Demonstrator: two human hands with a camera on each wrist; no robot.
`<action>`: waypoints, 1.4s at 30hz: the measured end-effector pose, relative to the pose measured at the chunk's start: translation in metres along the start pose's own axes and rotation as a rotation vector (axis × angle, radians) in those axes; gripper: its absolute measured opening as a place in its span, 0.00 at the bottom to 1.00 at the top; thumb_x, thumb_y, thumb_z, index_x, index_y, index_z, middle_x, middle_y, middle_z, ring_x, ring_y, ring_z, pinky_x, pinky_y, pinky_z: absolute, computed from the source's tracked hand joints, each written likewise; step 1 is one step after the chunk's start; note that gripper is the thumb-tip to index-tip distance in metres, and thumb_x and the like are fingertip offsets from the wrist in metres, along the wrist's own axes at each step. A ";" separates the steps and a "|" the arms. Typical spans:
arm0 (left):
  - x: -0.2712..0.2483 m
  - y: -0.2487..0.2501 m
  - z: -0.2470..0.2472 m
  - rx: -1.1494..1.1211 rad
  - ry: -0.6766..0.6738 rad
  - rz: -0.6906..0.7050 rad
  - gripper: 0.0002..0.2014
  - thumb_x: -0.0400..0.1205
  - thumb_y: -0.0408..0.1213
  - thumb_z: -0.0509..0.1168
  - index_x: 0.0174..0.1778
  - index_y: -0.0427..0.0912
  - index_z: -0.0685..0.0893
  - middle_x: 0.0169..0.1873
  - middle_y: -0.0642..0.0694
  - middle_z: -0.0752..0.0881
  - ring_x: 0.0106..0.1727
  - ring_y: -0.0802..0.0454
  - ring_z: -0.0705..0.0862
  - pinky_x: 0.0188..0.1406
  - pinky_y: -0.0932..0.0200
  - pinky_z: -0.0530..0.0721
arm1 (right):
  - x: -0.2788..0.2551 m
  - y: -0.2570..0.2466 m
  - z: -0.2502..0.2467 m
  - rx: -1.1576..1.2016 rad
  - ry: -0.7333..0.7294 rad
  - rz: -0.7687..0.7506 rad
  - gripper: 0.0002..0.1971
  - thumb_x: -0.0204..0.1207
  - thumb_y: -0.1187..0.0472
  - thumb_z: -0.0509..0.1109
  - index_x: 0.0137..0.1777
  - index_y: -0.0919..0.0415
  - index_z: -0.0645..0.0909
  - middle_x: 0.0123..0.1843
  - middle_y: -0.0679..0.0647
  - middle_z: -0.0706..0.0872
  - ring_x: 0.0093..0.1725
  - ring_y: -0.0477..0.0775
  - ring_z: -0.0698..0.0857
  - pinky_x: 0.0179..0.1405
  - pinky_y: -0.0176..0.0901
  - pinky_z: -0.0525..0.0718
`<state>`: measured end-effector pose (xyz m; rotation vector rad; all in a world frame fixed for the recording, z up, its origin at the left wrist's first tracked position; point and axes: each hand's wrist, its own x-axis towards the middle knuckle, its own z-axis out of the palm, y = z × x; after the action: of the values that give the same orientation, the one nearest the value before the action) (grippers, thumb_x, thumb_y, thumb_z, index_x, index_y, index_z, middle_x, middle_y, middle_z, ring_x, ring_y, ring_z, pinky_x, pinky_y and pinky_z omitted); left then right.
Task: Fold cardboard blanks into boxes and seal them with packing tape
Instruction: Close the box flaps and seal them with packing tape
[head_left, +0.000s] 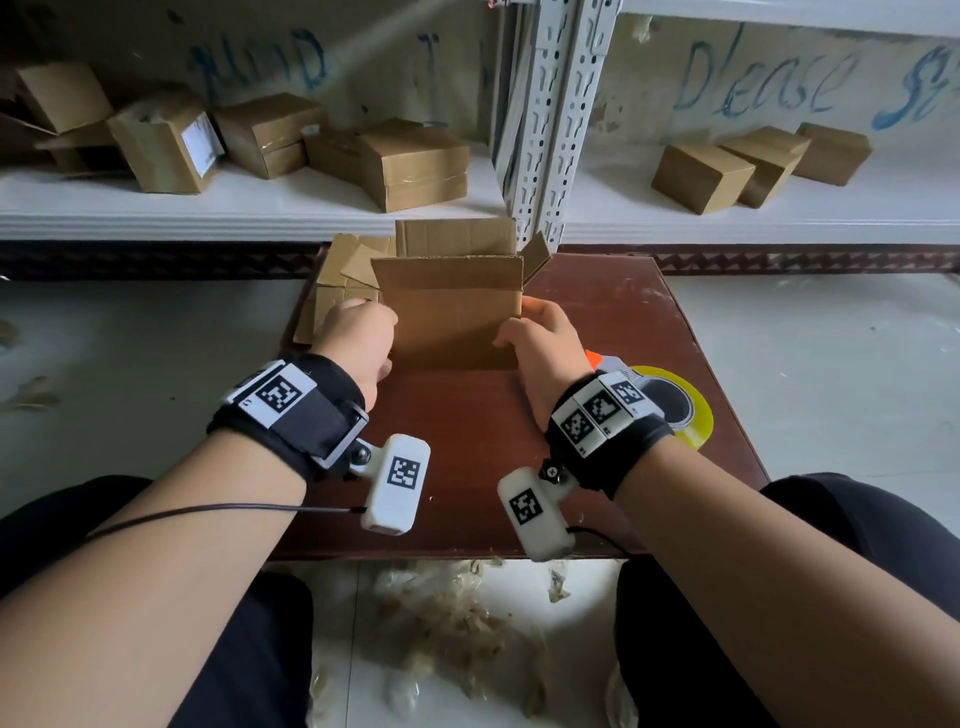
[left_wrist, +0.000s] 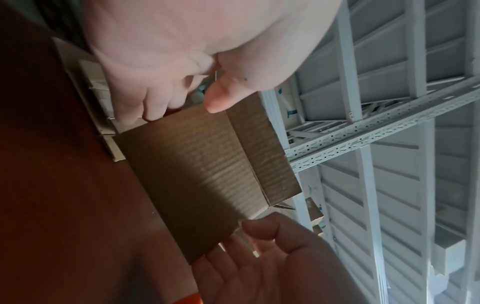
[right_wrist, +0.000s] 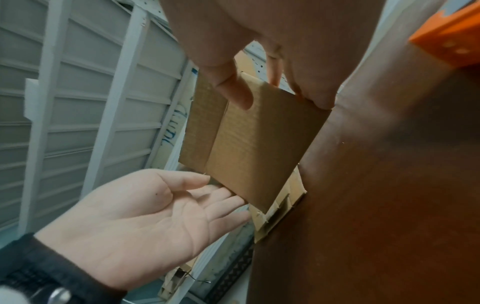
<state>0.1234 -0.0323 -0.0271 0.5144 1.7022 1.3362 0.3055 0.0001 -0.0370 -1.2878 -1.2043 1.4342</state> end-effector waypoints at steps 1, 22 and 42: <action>0.002 -0.002 0.001 0.000 -0.018 -0.033 0.18 0.83 0.32 0.61 0.68 0.42 0.83 0.64 0.37 0.84 0.57 0.41 0.82 0.47 0.47 0.85 | 0.005 0.006 0.001 -0.005 0.001 0.015 0.38 0.48 0.61 0.72 0.66 0.56 0.85 0.57 0.61 0.93 0.60 0.68 0.91 0.66 0.70 0.88; -0.032 0.014 -0.029 -0.118 -0.006 -0.161 0.29 0.81 0.38 0.65 0.81 0.44 0.72 0.84 0.37 0.68 0.85 0.38 0.66 0.82 0.36 0.65 | -0.002 -0.016 -0.009 -0.261 0.088 0.323 0.36 0.77 0.61 0.73 0.83 0.72 0.68 0.65 0.64 0.83 0.53 0.61 0.84 0.34 0.42 0.77; -0.063 0.040 -0.052 -0.136 0.021 0.071 0.19 0.89 0.40 0.61 0.76 0.43 0.79 0.83 0.42 0.73 0.83 0.46 0.72 0.84 0.39 0.65 | -0.042 -0.066 -0.041 -0.057 0.044 0.067 0.07 0.85 0.66 0.67 0.45 0.58 0.80 0.37 0.50 0.80 0.34 0.45 0.78 0.42 0.45 0.80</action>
<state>0.1057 -0.0954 0.0357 0.4875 1.6095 1.5016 0.3502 -0.0238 0.0356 -1.4038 -1.1897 1.4206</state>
